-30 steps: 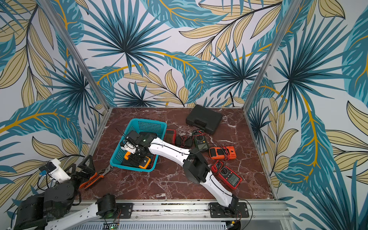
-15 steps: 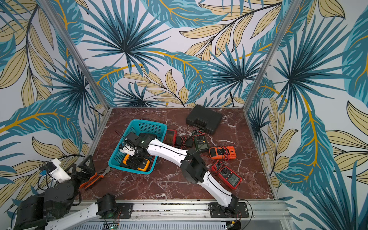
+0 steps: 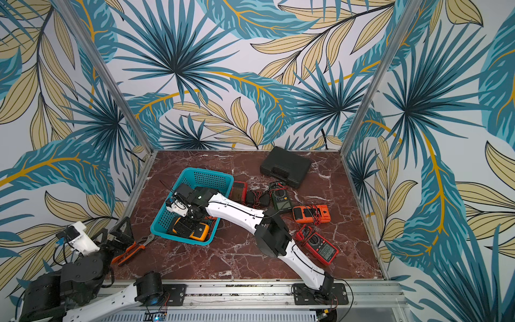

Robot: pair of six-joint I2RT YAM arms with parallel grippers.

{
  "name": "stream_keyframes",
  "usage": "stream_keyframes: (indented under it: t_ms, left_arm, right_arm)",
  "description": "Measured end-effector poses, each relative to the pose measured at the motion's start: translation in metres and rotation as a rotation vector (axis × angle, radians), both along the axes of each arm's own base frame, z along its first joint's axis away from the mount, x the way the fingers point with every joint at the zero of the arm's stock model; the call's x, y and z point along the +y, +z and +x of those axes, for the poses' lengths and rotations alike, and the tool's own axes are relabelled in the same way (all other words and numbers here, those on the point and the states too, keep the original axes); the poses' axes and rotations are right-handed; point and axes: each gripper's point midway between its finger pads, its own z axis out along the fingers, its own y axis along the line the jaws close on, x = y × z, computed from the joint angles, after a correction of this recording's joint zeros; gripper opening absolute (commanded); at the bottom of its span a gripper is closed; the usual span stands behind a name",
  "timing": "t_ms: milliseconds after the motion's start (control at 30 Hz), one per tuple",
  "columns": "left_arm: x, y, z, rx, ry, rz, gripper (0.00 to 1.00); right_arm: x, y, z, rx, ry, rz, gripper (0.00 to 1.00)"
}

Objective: Put the multimeter into the basket
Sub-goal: Place the multimeter in the basket, then adjust the multimeter at the center of the board.

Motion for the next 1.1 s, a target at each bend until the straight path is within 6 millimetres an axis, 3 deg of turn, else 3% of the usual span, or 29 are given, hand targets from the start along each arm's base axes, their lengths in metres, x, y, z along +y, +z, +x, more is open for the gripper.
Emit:
stream_keyframes:
  t_ms: [133, 267, 367, 467, 533, 733, 967, 1100]
  left_arm:
    - [-0.003, 0.002, 0.001, -0.005, -0.012, -0.008, 1.00]
    - [-0.008, 0.008, 0.002, -0.020, -0.030, -0.015, 1.00]
    - [-0.016, 0.015, 0.006, -0.044, -0.043, -0.014, 1.00]
    - [-0.027, 0.021, 0.011, -0.058, -0.053, 0.015, 1.00]
    - [-0.040, 0.029, 0.018, -0.055, -0.058, 0.061, 1.00]
    - [-0.097, 0.037, 0.045, 0.013, -0.091, 0.285, 1.00]
    - [-0.146, 0.044, 0.076, 0.078, -0.136, 0.421, 1.00]
    - [-0.169, 0.034, 0.106, 0.157, -0.185, 0.417, 1.00]
  right_arm:
    - [-0.018, 0.059, -0.002, -0.087, -0.043, 0.052, 0.96]
    - [-0.057, 0.121, 0.003, -0.187, -0.154, 0.126, 0.99]
    - [-0.093, 0.144, 0.016, -0.231, -0.278, 0.166, 1.00]
    - [-0.131, 0.139, 0.032, -0.247, -0.410, 0.153, 1.00]
    - [-0.160, 0.123, 0.042, -0.244, -0.509, 0.120, 0.99]
    - [-0.243, 0.082, 0.057, -0.190, -0.767, 0.063, 1.00]
    - [-0.335, 0.093, 0.058, -0.241, -1.055, 0.134, 1.00]
    - [-0.382, 0.099, 0.050, -0.263, -1.196, 0.190, 0.99]
